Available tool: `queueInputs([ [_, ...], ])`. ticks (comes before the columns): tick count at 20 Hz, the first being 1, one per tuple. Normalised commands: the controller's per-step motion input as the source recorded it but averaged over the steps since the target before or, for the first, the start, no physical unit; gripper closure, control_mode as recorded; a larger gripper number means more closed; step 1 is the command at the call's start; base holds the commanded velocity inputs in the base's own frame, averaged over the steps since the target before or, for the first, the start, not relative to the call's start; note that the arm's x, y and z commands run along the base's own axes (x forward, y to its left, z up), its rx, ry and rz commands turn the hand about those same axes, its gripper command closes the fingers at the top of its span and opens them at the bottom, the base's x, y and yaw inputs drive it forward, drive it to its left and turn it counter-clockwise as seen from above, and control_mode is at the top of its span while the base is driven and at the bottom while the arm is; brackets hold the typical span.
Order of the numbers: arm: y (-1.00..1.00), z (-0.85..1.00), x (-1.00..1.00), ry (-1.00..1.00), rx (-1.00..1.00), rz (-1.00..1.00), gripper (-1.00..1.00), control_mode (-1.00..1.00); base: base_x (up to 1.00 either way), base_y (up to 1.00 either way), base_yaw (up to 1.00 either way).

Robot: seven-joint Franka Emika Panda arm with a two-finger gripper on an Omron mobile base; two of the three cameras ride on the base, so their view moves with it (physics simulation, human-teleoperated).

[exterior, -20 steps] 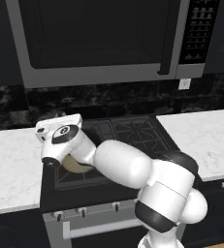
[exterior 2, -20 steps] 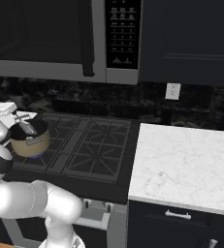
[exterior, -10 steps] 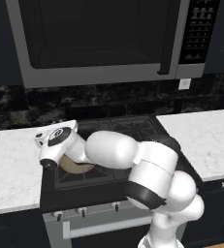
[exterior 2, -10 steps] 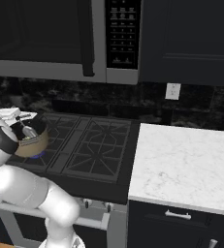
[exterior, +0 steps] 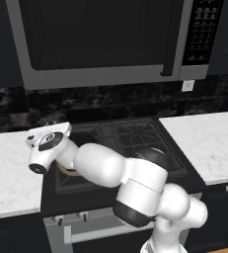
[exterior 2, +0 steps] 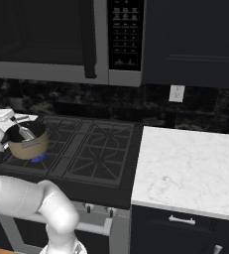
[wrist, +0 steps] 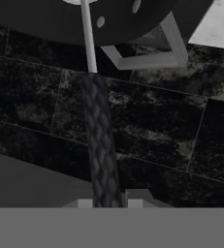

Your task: Put the onion and lemon wedge in the pot. Retrieve the spatula and lightly stir the vegetables in the pot.

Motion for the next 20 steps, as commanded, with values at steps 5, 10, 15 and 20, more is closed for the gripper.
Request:
queueInputs([
  [5, 0.01, 0.24, -0.04, -0.02, 0.0, 0.0, 1.0, -1.0, 0.0, 0.0, 0.0],
  [10, 0.0, 0.01, -0.14, -0.12, 0.0, 0.0, 1.0, -1.0, 0.0, 0.0, 0.0],
  [15, 0.0, 0.16, -0.04, -0.13, 0.03, 0.0, 1.0, -1.0, 0.0, 0.0, 0.0],
  [20, 0.0, 0.0, -0.05, 0.01, 0.14, -0.02, 1.0, -1.0, 0.0, 0.0, 0.0],
])
